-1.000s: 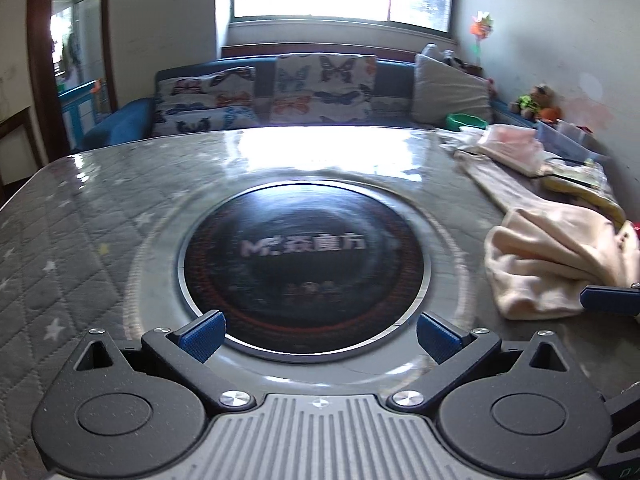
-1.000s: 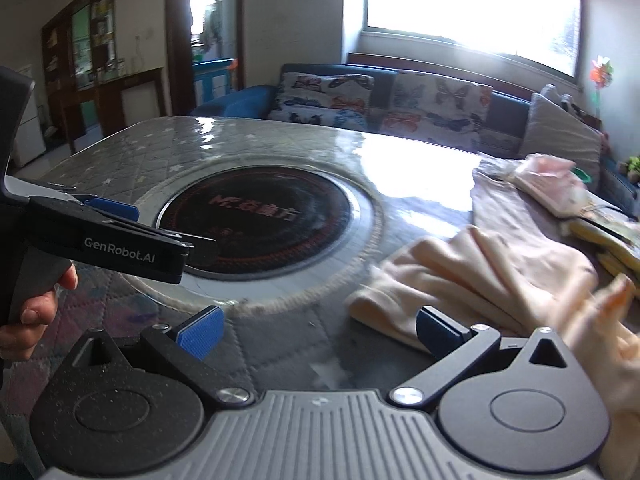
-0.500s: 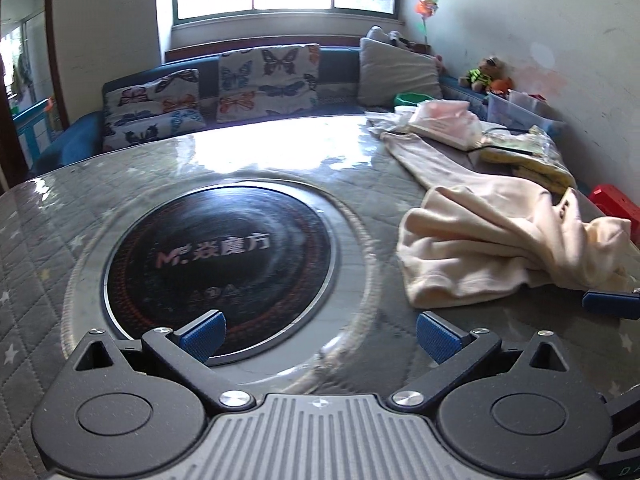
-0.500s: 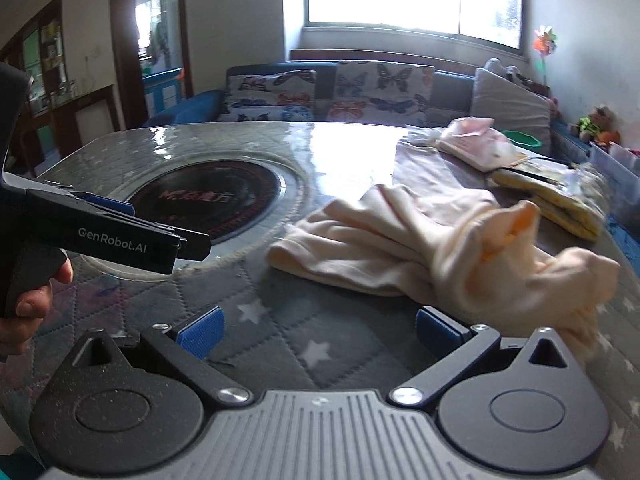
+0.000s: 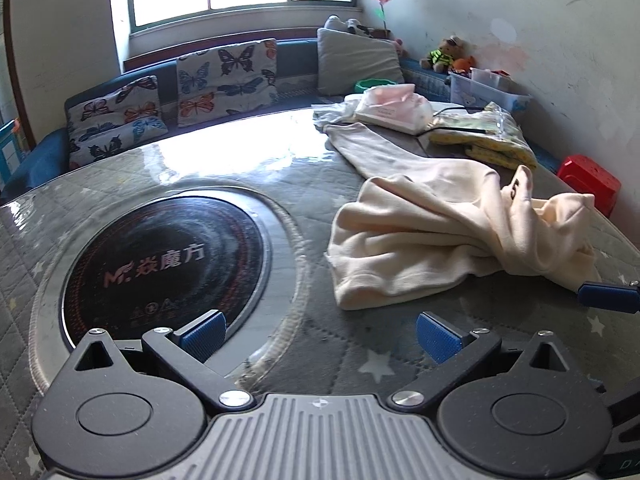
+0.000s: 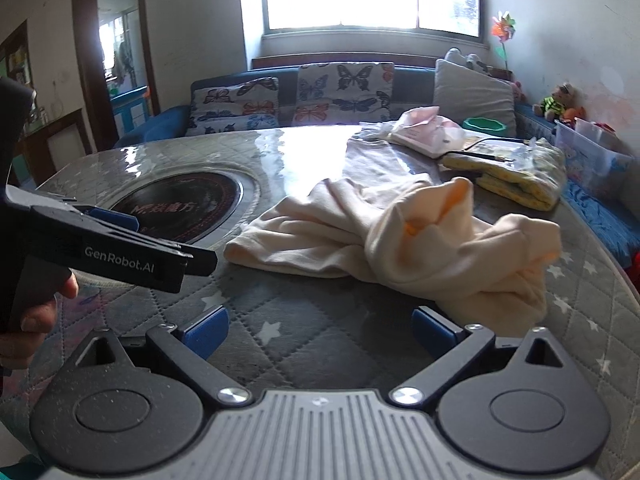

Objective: Fold clothes

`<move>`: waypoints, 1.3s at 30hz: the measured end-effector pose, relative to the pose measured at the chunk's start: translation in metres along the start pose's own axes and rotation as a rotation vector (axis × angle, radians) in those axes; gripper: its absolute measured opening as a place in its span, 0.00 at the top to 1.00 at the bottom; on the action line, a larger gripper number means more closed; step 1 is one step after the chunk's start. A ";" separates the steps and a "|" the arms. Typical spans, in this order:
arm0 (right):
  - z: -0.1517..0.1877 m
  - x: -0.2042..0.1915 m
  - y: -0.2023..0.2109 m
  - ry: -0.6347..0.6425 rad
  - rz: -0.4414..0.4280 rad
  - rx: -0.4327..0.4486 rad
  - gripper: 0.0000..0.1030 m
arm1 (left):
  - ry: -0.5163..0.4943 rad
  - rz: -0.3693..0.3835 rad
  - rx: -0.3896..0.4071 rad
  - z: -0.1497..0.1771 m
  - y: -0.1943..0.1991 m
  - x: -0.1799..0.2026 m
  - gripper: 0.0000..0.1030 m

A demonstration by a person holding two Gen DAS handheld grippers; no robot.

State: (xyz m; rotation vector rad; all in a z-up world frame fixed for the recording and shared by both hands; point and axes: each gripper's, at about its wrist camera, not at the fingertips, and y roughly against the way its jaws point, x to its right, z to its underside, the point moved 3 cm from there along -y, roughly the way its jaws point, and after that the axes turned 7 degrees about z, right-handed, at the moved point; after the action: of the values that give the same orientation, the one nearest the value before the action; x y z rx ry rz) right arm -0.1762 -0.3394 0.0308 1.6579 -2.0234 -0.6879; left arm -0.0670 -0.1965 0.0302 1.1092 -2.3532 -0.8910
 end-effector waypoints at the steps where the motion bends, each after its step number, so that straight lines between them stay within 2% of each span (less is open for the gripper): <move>1: 0.000 0.002 0.001 -0.005 0.007 0.003 0.04 | -0.004 0.002 -0.001 -0.001 -0.001 0.002 0.00; 23: -0.011 0.041 0.011 -0.075 0.071 0.043 0.13 | -0.055 0.038 -0.029 -0.019 -0.017 0.030 0.00; 39: -0.033 0.069 0.009 -0.104 0.129 0.099 0.20 | -0.073 0.072 -0.015 -0.061 -0.033 0.053 0.00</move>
State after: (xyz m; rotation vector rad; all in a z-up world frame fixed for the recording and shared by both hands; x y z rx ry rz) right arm -0.1755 -0.4094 0.0637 1.5572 -2.2496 -0.6505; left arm -0.0461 -0.2770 0.0557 0.9958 -2.4245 -0.9369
